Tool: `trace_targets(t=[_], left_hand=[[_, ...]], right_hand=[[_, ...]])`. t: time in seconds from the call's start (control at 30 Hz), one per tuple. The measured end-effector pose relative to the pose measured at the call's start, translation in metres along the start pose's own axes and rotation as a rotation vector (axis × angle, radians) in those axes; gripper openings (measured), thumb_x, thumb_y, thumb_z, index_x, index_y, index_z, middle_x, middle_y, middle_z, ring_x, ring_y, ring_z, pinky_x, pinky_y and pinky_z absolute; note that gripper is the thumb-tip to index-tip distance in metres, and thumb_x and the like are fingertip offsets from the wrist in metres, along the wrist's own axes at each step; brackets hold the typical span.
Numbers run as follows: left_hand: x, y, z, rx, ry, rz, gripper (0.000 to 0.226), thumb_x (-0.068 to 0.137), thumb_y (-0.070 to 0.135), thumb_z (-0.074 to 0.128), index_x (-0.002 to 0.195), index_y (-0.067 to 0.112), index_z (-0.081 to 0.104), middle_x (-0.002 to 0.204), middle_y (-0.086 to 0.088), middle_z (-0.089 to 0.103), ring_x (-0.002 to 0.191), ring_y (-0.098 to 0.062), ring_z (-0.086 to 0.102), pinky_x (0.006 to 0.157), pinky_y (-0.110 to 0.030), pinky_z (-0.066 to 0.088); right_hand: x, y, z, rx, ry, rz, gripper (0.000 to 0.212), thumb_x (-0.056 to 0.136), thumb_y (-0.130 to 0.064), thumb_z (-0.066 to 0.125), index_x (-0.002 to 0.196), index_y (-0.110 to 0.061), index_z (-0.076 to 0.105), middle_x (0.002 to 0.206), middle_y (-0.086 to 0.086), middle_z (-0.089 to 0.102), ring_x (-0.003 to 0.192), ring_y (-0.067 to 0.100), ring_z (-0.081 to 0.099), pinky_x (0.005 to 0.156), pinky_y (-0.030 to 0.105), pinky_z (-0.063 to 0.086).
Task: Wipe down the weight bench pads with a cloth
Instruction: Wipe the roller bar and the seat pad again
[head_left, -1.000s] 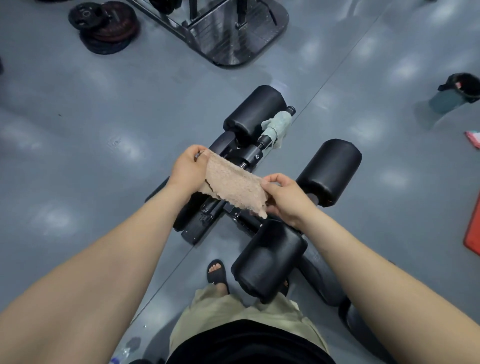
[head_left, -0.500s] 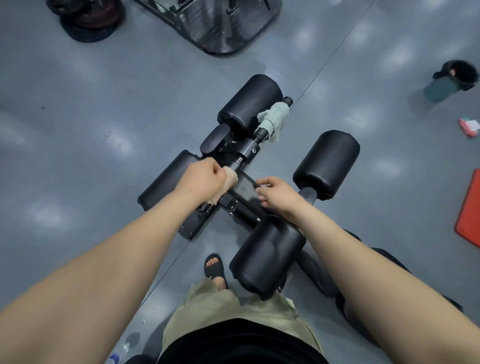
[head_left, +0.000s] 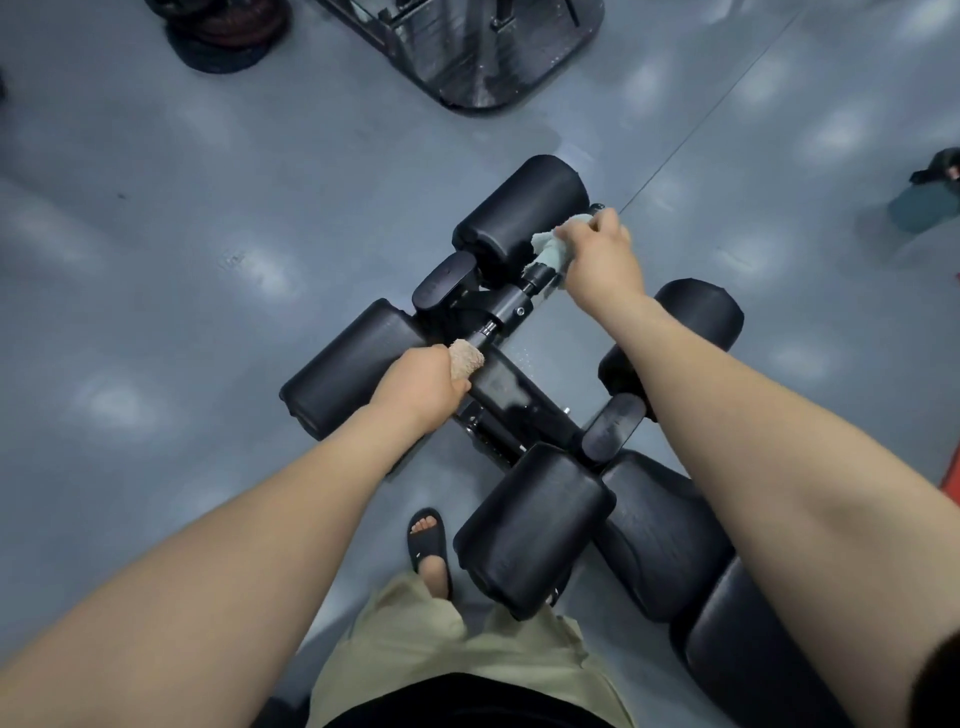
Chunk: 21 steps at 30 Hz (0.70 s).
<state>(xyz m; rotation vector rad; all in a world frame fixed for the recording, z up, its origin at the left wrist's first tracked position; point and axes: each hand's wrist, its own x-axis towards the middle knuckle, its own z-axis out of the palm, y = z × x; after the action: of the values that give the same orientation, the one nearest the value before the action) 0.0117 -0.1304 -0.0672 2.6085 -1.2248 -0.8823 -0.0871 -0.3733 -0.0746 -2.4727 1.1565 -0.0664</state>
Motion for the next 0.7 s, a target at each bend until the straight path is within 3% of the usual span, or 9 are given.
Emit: trace_targets(t=[0.13,0.23,0.33,0.43,0.53,0.6,0.67,0.7], left_hand=[[0.000,0.002,-0.001,0.002,-0.038,-0.022,0.034,0.098,0.034,0.058,0.113,0.004,0.055,0.113,-0.015,0.065,0.104,-0.033,0.061,0.073,-0.034,0.041],[0.000,0.004,-0.003,-0.057,-0.053,-0.063,0.051,0.093,0.038,0.061,0.130,0.006,0.047,0.131,-0.017,0.053,0.120,-0.037,0.052,0.093,-0.041,0.047],[-0.003,0.013,-0.005,-0.120,0.117,-0.078,0.056,0.089,0.034,0.059,0.140,0.015,0.043,0.140,-0.008,0.041,0.131,-0.033,0.035,0.106,-0.046,0.038],[-0.007,0.029,-0.005,-0.422,0.269,0.072,0.035,0.091,0.026,0.057,0.125,0.019,0.056,0.124,0.001,0.054,0.120,-0.022,0.047,0.105,-0.039,0.043],[-0.012,0.050,0.002,-0.711,0.136,0.076,0.023,0.094,0.037,0.064,0.112,0.023,0.063,0.100,0.011,0.064,0.093,-0.005,0.061,0.084,-0.023,0.050],[-0.018,0.064,0.013,-0.761,-0.039,0.075,0.034,0.093,0.051,0.064,0.115,0.026,0.063,0.101,0.014,0.067,0.094,0.000,0.064,0.074,-0.014,0.046],[-0.028,0.074,0.030,-0.768,-0.121,0.128,0.037,0.092,0.055,0.066,0.116,0.027,0.064,0.104,0.012,0.072,0.096,0.001,0.067,0.081,-0.016,0.051],[-0.033,0.079,0.040,-0.765,-0.105,0.143,0.032,0.091,0.052,0.069,0.113,0.028,0.066,0.102,0.011,0.074,0.095,-0.001,0.069,0.088,-0.024,0.054]], right_hand=[[-0.003,0.012,-0.003,0.007,0.065,-0.093,0.032,0.089,-0.005,0.048,0.116,-0.006,0.065,0.116,0.015,0.054,0.115,0.038,0.047,0.091,0.047,0.048],[-0.015,0.018,-0.008,0.011,0.062,-0.115,0.022,0.089,-0.012,0.050,0.102,-0.006,0.067,0.105,0.013,0.056,0.107,0.035,0.048,0.091,0.043,0.046],[-0.040,0.021,-0.011,0.096,0.030,-0.100,0.017,0.093,-0.020,0.055,0.097,-0.010,0.068,0.100,0.006,0.048,0.103,0.026,0.046,0.087,0.032,0.040],[-0.076,0.020,-0.019,0.222,-0.021,-0.042,0.013,0.094,-0.023,0.061,0.096,-0.014,0.070,0.096,0.001,0.047,0.090,0.015,0.049,0.076,0.018,0.035],[-0.117,0.018,-0.028,0.292,-0.095,-0.016,0.005,0.093,-0.024,0.066,0.091,-0.020,0.069,0.090,-0.001,0.052,0.084,0.012,0.052,0.073,0.013,0.036],[-0.144,0.020,-0.031,0.356,-0.128,0.012,0.003,0.091,-0.025,0.068,0.089,-0.026,0.069,0.090,-0.003,0.057,0.082,0.010,0.055,0.075,0.017,0.040],[-0.167,0.025,-0.034,0.455,-0.146,0.032,0.005,0.091,-0.024,0.070,0.089,-0.028,0.071,0.094,0.002,0.065,0.083,0.012,0.060,0.077,0.022,0.046],[-0.179,0.031,-0.037,0.512,-0.155,0.034,0.006,0.092,-0.022,0.070,0.091,-0.027,0.073,0.096,0.004,0.068,0.083,0.012,0.062,0.078,0.023,0.048]])
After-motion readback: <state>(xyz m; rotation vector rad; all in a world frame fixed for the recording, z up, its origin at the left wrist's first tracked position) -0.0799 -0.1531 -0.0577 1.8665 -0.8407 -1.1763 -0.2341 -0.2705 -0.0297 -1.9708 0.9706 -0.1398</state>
